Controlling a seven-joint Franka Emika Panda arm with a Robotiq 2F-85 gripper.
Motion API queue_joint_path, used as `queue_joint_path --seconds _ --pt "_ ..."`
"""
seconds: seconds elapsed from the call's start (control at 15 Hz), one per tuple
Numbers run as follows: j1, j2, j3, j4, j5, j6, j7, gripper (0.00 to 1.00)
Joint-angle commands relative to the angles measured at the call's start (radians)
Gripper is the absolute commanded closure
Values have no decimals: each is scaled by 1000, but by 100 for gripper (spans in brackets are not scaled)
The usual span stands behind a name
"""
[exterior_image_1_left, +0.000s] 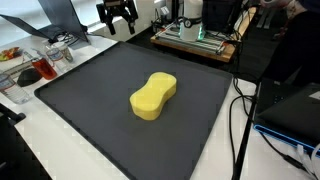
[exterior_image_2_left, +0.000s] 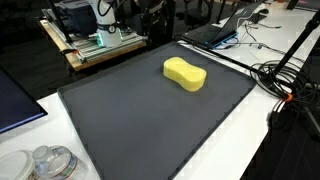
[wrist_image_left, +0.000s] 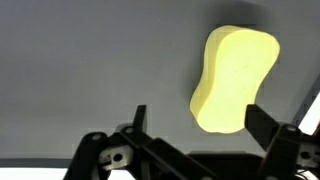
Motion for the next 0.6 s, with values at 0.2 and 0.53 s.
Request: queue_joint_path --seconds 0.2,0.53 --pt "-41 23 40 23 4 -4 -6 0" --pt "-56 75 54 94 38 45 -86 0"
